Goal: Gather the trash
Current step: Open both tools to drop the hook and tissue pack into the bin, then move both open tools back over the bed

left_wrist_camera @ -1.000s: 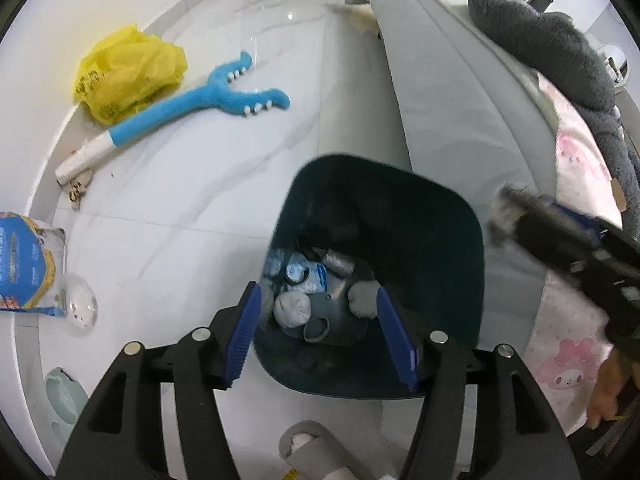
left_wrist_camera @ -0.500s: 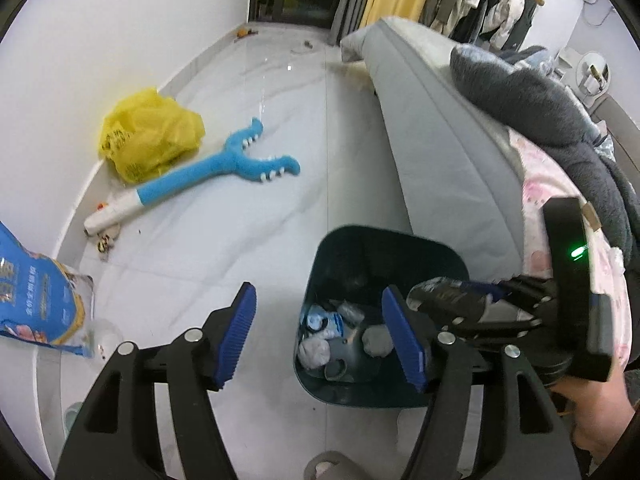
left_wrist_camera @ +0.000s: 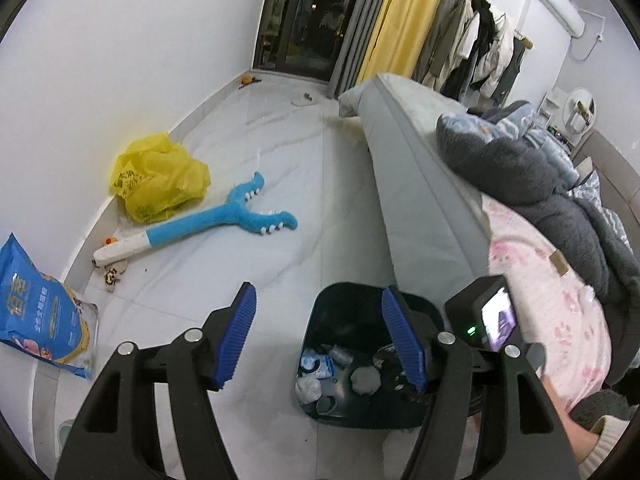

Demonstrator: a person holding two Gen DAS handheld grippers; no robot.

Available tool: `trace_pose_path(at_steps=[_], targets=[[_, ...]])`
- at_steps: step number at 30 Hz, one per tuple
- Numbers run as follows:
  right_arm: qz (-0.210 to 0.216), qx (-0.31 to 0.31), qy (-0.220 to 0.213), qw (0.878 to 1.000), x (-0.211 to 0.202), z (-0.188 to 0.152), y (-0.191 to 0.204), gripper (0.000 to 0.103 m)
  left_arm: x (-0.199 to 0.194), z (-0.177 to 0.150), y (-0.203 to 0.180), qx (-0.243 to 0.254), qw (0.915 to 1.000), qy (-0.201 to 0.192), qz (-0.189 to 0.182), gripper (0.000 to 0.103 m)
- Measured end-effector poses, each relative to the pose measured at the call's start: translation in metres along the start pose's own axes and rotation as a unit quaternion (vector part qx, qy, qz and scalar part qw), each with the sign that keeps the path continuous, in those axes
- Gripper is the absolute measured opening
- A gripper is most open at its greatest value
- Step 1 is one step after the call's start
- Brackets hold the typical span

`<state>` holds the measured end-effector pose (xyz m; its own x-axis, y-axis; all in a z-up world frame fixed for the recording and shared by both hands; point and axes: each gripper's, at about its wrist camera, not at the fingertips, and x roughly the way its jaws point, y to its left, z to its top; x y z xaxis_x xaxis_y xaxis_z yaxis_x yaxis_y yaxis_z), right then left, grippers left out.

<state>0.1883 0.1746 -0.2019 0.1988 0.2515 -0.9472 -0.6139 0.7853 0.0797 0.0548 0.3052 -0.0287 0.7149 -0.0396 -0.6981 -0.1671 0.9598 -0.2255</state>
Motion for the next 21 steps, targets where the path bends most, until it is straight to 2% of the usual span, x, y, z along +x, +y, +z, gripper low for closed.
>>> trace_pose_path(at_steps=[1,3,5,9,14,21], targets=[[-0.001,-0.001,0.001,1.0,0.001,0.0,0.001,0.061,-0.002,0.001,-0.001,0.001,1.0,-0.005,-0.002,0.068],[-0.005,-0.002,-0.004,1.0,-0.002,-0.001,0.002,0.076,-0.008,0.005,-0.006,0.005,0.9998,-0.019,-0.006,0.068],[-0.008,-0.004,-0.009,1.0,-0.006,-0.001,0.002,0.08,-0.013,0.008,-0.012,0.012,0.9994,-0.033,-0.007,0.068],[-0.004,-0.004,-0.031,1.0,-0.018,-0.001,-0.002,0.086,-0.023,0.013,-0.025,0.035,0.9978,-0.055,-0.007,0.069],[0.009,-0.004,-0.072,0.997,-0.039,0.002,-0.003,0.087,-0.031,0.019,-0.036,0.047,0.9961,-0.073,-0.018,0.073],[-0.004,-0.008,-0.133,0.991,-0.078,0.001,-0.012,0.092,-0.034,0.026,-0.057,0.05,0.9941,-0.087,-0.041,0.086]])
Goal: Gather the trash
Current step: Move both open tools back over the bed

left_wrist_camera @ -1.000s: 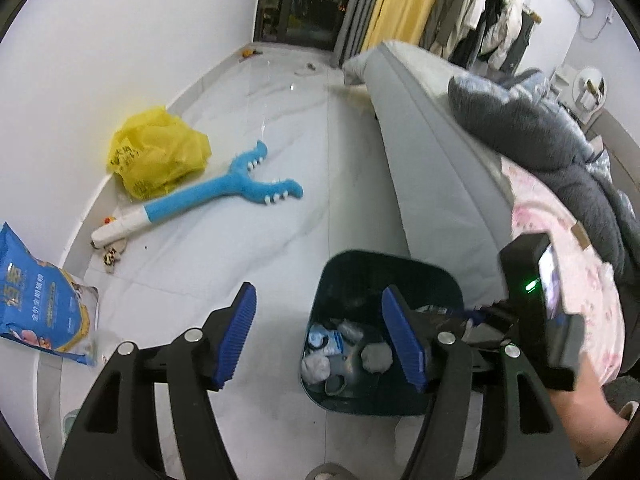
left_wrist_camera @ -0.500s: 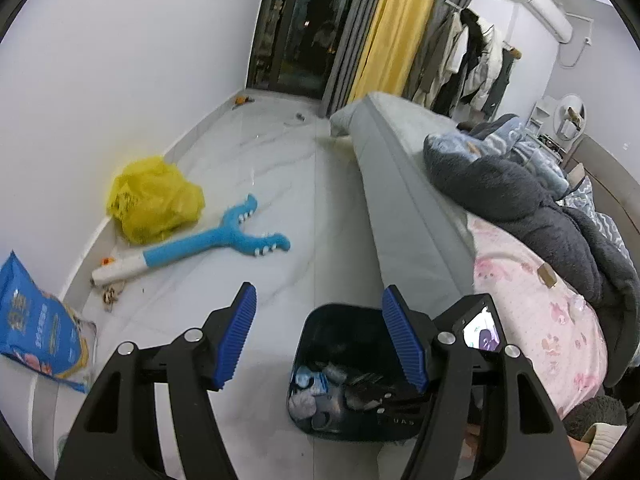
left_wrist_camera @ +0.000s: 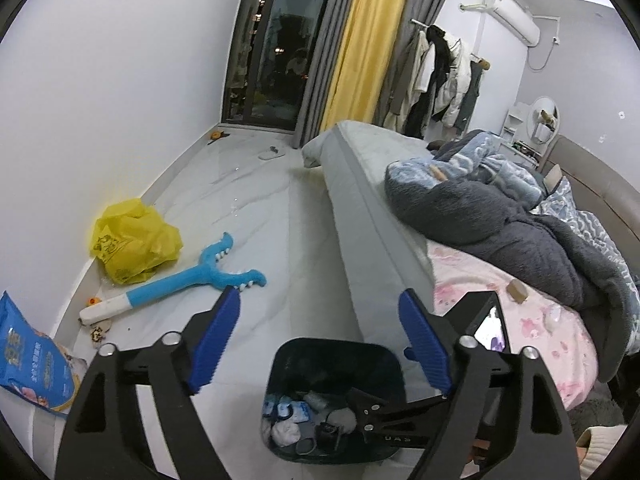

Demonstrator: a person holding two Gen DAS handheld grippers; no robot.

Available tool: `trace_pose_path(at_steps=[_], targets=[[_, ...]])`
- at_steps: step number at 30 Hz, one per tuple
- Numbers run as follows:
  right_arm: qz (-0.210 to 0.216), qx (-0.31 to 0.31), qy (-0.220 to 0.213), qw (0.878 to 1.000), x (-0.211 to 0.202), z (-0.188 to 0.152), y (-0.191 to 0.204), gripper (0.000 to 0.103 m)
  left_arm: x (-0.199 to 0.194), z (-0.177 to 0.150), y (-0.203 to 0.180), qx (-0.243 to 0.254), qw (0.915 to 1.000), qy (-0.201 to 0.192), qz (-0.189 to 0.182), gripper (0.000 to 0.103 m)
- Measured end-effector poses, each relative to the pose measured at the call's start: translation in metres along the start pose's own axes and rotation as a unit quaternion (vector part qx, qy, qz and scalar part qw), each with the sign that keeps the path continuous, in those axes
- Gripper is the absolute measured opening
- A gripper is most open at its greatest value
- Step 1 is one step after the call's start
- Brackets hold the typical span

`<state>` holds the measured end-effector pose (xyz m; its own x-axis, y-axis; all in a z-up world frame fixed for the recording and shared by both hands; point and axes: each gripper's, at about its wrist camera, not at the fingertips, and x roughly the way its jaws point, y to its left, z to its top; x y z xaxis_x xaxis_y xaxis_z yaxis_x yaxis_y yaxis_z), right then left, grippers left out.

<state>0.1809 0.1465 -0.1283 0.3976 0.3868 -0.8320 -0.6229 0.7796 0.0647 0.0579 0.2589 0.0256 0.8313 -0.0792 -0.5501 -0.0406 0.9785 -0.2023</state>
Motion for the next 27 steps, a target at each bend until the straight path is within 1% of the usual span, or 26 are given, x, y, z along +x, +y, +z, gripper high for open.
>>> trace_pose_path(at_steps=[2,4,10,14,23,27], targets=[[-0.004,0.004,-0.013,1.0,-0.01,0.001,-0.007,0.094,0.001,0.002,-0.011,0.008,1.0,-0.005,-0.002,0.087],[-0.01,0.009,-0.028,1.0,-0.021,0.0,-0.017,0.095,0.002,0.003,-0.019,0.013,0.9999,-0.008,-0.005,0.092],[-0.02,0.022,-0.064,0.998,-0.054,-0.008,-0.052,0.099,0.008,0.01,-0.047,0.029,0.9994,-0.018,-0.009,0.097],[-0.029,0.028,-0.081,0.996,-0.075,-0.016,-0.074,0.099,0.018,0.01,-0.07,0.048,0.9987,-0.012,-0.014,0.098],[-0.049,0.039,-0.11,0.992,-0.117,-0.036,-0.127,0.099,0.036,0.007,-0.121,0.08,0.996,-0.003,-0.038,0.099],[-0.057,0.037,-0.114,0.991,-0.13,-0.045,-0.149,0.099,0.044,0.004,-0.14,0.092,0.9946,0.001,-0.047,0.099]])
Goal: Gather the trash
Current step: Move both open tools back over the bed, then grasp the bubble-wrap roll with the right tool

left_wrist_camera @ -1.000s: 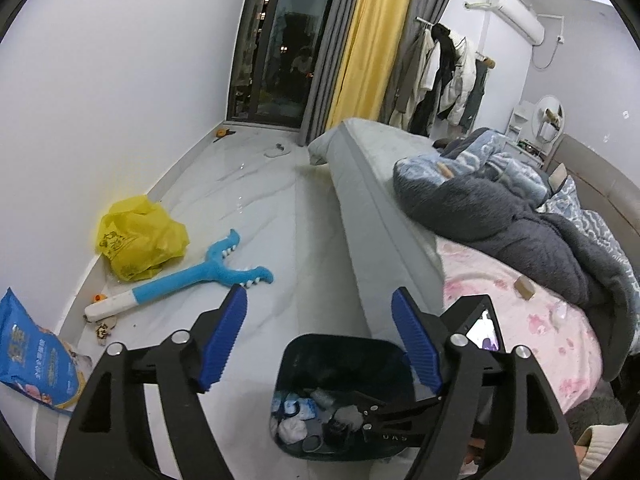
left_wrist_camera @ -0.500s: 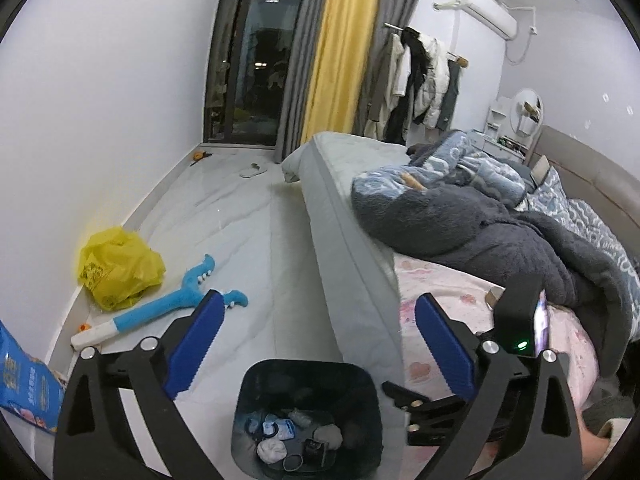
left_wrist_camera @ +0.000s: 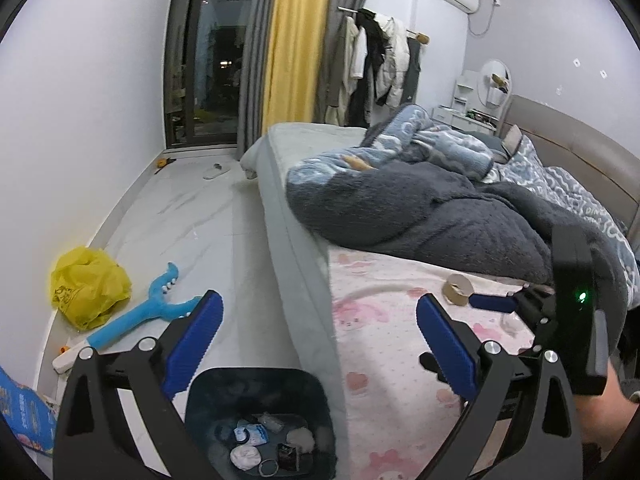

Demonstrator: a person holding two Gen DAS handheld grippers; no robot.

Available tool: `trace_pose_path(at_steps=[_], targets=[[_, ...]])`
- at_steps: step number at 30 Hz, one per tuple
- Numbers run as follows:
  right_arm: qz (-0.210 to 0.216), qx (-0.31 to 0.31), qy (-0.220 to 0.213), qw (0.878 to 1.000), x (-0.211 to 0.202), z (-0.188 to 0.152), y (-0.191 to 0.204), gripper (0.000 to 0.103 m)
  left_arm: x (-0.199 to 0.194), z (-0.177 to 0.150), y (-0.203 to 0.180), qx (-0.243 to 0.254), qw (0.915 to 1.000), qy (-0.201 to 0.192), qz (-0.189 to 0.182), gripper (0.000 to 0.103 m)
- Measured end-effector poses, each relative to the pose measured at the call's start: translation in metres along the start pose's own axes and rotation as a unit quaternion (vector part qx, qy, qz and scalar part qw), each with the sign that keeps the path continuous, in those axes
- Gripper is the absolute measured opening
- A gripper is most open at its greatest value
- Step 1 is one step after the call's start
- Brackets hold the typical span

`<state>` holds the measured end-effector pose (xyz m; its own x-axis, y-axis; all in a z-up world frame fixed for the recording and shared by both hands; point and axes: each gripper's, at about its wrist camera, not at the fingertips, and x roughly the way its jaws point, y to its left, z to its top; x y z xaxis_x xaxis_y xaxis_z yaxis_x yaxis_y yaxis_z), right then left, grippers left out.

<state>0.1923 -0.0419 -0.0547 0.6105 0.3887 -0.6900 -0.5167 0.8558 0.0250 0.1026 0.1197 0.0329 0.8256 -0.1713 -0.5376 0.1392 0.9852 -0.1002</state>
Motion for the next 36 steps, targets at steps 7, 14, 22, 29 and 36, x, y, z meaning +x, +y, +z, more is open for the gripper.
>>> trace_pose_path(at_steps=[7,14,22,29,36], targets=[[-0.016,-0.002,-0.01,1.0,-0.02,-0.005,-0.037,0.1,0.022,0.002,-0.019,-0.009,0.9995,0.019,-0.024,0.099],[-0.038,-0.022,-0.005,0.999,-0.035,-0.018,-0.074,0.1,0.038,0.005,-0.041,-0.008,0.9988,0.028,-0.039,0.099],[-0.054,-0.018,0.02,0.998,-0.034,-0.039,-0.11,0.1,0.058,0.01,-0.061,-0.01,0.9978,0.039,-0.052,0.099],[-0.022,-0.003,0.033,0.999,-0.037,-0.055,-0.13,0.099,0.079,0.009,-0.088,0.03,0.9961,0.053,-0.065,0.099],[-0.016,0.006,0.05,0.999,-0.033,-0.068,-0.139,0.076,0.105,0.004,-0.108,0.05,0.9925,0.075,-0.083,0.099]])
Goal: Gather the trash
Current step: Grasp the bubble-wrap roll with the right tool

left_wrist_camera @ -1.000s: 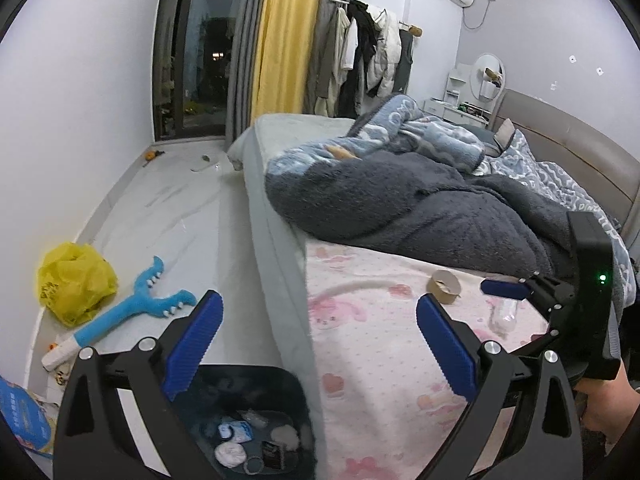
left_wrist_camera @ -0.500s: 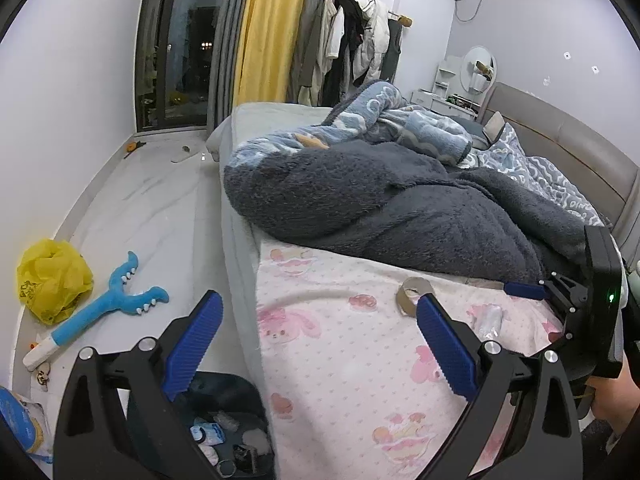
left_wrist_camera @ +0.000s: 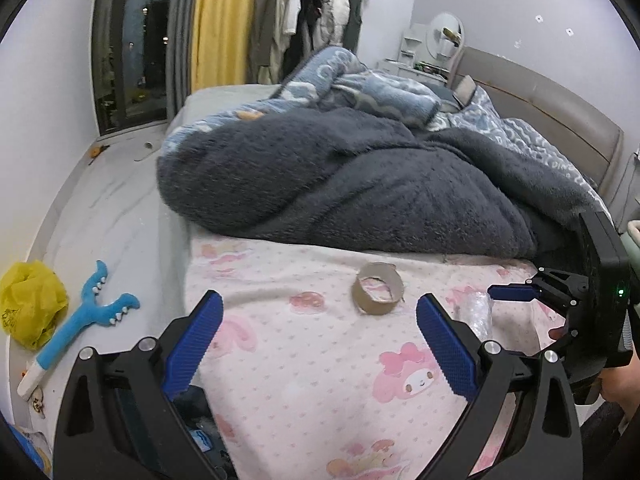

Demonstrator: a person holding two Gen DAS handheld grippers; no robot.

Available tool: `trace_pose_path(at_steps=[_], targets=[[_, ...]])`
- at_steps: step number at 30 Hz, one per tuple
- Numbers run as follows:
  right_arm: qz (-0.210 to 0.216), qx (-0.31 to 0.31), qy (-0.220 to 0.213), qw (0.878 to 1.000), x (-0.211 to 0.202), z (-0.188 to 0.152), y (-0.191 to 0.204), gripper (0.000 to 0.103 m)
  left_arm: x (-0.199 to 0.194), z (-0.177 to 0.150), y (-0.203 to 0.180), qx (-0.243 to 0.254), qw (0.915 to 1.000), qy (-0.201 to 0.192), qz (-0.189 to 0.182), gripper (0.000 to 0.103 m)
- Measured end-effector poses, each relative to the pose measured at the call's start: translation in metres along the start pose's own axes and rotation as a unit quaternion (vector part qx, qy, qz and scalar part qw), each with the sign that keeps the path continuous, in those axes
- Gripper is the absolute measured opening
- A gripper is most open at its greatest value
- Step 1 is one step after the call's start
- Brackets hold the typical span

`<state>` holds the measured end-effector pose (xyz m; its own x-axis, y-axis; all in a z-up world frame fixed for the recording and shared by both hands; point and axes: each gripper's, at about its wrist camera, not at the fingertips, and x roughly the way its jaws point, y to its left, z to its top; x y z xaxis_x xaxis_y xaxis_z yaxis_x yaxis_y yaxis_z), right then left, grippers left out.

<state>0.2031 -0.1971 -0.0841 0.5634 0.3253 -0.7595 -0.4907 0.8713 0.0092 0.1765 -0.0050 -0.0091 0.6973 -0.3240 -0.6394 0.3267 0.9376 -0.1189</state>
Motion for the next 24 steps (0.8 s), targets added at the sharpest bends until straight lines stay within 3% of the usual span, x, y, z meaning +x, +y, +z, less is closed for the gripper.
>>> trace_pose_path(at_steps=[3,11,24], targets=[[-0.001,0.002,0.003,1.0,0.002,-0.002,-0.003,0.07,0.01,0.0,-0.011,0.021,0.9997,0.005,0.009,0.099],[0.009,0.008,-0.001,1.0,0.003,-0.005,-0.012,0.064,0.032,-0.001,-0.024,0.011,0.9995,0.021,-0.021,0.098],[0.025,0.065,-0.04,0.997,-0.031,-0.014,-0.051,0.064,0.073,0.001,-0.047,0.026,0.9989,0.039,-0.011,0.096]])
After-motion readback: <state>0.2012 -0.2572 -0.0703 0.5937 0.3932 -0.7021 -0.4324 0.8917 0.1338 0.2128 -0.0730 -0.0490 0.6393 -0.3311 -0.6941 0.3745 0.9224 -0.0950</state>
